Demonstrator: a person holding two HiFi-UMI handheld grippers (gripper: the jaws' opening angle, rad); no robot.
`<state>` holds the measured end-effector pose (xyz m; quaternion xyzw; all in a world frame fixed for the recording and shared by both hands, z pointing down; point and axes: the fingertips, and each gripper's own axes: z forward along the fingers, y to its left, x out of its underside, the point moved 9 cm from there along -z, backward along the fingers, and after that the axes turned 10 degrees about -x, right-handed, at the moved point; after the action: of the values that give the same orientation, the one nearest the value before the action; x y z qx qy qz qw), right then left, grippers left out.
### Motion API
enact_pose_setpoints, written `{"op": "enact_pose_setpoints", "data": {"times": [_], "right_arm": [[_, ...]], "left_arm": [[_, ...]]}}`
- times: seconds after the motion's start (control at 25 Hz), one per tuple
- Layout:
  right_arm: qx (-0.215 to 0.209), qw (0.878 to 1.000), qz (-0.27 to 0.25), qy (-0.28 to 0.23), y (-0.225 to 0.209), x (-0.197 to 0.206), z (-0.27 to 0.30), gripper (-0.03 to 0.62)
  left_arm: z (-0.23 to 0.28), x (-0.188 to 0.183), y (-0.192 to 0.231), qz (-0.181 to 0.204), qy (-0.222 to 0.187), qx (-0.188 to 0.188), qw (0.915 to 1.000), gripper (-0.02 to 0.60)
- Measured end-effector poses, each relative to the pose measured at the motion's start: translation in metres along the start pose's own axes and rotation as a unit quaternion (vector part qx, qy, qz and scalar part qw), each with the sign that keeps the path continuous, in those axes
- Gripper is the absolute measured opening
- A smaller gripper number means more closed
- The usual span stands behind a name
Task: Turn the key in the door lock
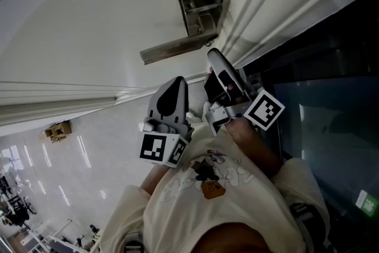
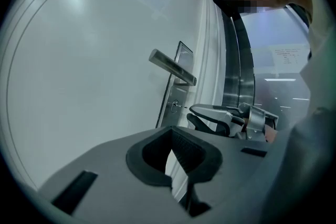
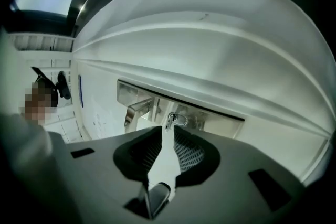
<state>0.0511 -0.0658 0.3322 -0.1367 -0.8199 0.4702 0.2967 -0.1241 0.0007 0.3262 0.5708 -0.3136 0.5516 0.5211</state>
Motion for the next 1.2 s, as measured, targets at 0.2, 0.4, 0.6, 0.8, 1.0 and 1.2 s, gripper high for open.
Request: {"op": "enact_pose_setpoints", "data": {"times": [0.2, 0.4, 0.6, 0.8, 1.0, 1.2], "right_arm": [[0.006, 0.994, -0.108, 0.029, 0.006, 0.003, -0.007, 0.041], [0.022, 0.967, -0.239, 0.087, 0.012, 0.016, -0.017, 0.008], [0.04, 0.946, -0.306, 0.101, 0.012, 0.025, -0.023, 0.006], [0.059, 0.92, -0.371, 0.111, 0.018, 0.031, -0.024, 0.006], [0.068, 0.891, -0.431, 0.125, 0.029, 0.044, -0.02, 0.006], [0.085, 0.861, -0.478, 0.15, 0.034, 0.061, -0.021, 0.006]], "left_arm": [[-0.001, -0.001, 0.0, 0.002, -0.002, 0.006, 1.0, 0.006], [-0.006, 0.0, 0.003, 0.003, 0.0, 0.007, 1.0, 0.006], [-0.008, 0.002, 0.003, 0.008, 0.006, 0.022, 0.9997, 0.006], [-0.011, 0.003, 0.001, 0.011, 0.009, 0.036, 0.9993, 0.006], [-0.014, 0.003, 0.003, 0.01, 0.011, 0.044, 0.9989, 0.006], [-0.017, 0.003, 0.002, 0.014, 0.015, 0.052, 0.9985, 0.006]]}}
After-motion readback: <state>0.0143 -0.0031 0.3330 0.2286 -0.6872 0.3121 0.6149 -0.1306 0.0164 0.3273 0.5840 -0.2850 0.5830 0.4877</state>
